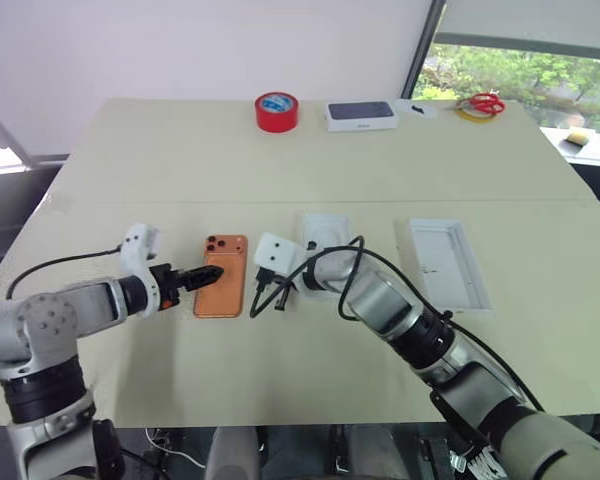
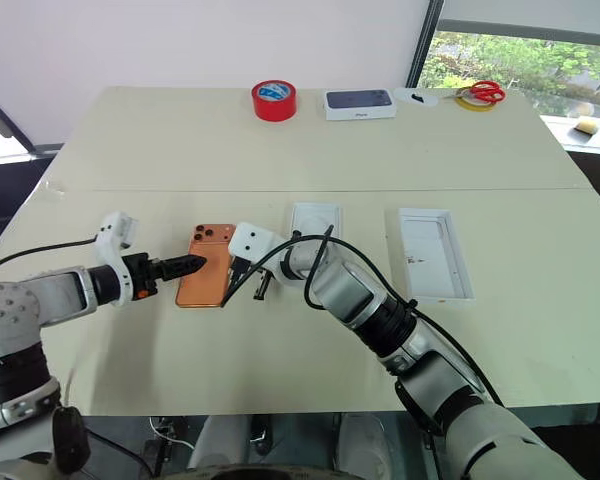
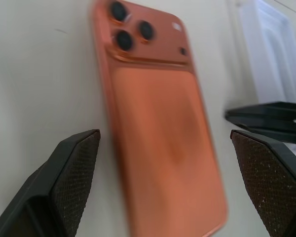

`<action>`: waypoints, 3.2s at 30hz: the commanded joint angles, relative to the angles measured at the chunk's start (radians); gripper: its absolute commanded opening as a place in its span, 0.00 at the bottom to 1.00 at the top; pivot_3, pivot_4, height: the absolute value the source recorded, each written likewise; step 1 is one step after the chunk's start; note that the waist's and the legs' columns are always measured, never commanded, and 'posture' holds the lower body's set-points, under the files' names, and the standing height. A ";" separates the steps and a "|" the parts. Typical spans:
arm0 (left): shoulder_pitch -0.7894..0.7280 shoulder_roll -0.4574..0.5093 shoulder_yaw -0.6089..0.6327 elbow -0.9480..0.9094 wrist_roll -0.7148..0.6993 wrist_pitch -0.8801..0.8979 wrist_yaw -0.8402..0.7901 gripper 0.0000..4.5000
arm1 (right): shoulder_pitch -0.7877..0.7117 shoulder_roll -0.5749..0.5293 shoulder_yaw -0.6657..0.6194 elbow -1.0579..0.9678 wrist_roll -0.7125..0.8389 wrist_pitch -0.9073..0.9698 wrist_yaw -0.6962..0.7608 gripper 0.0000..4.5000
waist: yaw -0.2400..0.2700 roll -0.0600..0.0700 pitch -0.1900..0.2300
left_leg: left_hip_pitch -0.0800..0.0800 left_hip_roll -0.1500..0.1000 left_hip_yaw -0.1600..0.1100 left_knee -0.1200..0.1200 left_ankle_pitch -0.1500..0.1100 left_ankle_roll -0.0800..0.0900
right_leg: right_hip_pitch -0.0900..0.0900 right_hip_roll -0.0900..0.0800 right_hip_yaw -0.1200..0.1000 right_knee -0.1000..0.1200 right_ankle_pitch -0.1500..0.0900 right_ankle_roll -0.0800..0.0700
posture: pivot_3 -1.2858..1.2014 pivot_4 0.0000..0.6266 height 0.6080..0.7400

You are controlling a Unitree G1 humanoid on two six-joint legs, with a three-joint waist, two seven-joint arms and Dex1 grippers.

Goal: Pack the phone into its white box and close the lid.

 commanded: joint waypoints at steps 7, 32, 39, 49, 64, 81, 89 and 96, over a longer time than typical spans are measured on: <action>0.003 -0.147 -0.044 0.007 -0.112 0.048 0.042 0.99 | 0.008 -0.002 0.005 -0.017 -0.018 -0.008 0.014 0.00 | 0.003 0.000 -0.001 | 0.000 -0.001 0.000 0.000 0.000 0.000 | 0.001 -0.001 0.000 0.000 0.000 0.000 | 0.52 0.24 0.93; -0.083 -0.147 0.148 0.156 -0.198 0.048 0.208 0.99 | 0.041 0.003 0.005 -0.033 -0.047 -0.009 0.012 0.00 | -0.005 -0.001 -0.001 | 0.000 0.000 -0.001 0.000 -0.002 0.003 | 0.000 0.000 -0.001 0.000 0.000 0.000 | 0.52 0.24 0.93; -0.073 -0.157 0.159 0.145 -0.212 0.048 0.223 0.36 | 0.044 0.003 0.005 -0.038 -0.050 -0.007 0.013 0.00 | -0.005 -0.001 -0.001 | 0.000 0.000 -0.001 -0.001 -0.002 0.003 | 0.000 0.000 -0.001 0.000 0.000 0.000 | 0.52 0.24 0.93; -0.080 -0.196 0.229 0.168 -0.290 0.048 0.277 0.11 | 0.051 -0.027 -0.085 -0.137 -0.029 0.005 0.002 0.00 | -0.001 -0.002 -0.001 | -0.001 0.000 -0.001 -0.001 -0.001 0.002 | -0.001 0.000 0.000 -0.001 0.000 0.000 | 0.52 0.24 0.93; -0.227 -0.465 0.233 0.194 -0.478 -0.004 0.492 0.00 | 0.401 -0.318 -0.703 -0.528 0.371 -0.023 0.159 0.00 | 0.021 -0.008 0.003 | -0.002 -0.002 -0.003 0.000 -0.004 0.006 | 0.002 -0.001 -0.003 -0.007 0.000 0.000 | 0.52 0.24 0.93; -0.337 -0.548 -0.085 0.480 -0.238 -0.251 0.375 0.00 | 0.721 -0.467 -0.977 -0.621 0.507 -0.041 0.104 0.00 | 0.026 -0.008 0.003 | -0.003 -0.002 -0.002 -0.002 -0.004 0.006 | 0.002 0.000 -0.003 -0.010 0.000 0.000 | 0.52 0.24 0.93; -0.323 -0.540 -0.093 0.475 -0.233 -0.251 0.362 0.22 | 0.737 -0.489 -0.975 -0.630 0.550 -0.056 0.098 0.00 | 0.026 -0.009 0.003 | -0.003 -0.002 -0.003 -0.002 -0.004 0.006 | 0.002 0.000 -0.003 -0.010 0.000 0.000 | 0.52 0.24 0.93; -0.325 -0.518 -0.075 0.430 -0.273 -0.214 0.359 0.93 | 0.724 -0.507 -0.950 -0.613 0.559 -0.073 0.086 0.00 | 0.026 -0.008 0.003 | -0.002 -0.002 -0.003 -0.002 -0.004 0.007 | 0.003 0.000 -0.003 -0.010 0.000 0.000 | 0.52 0.24 0.93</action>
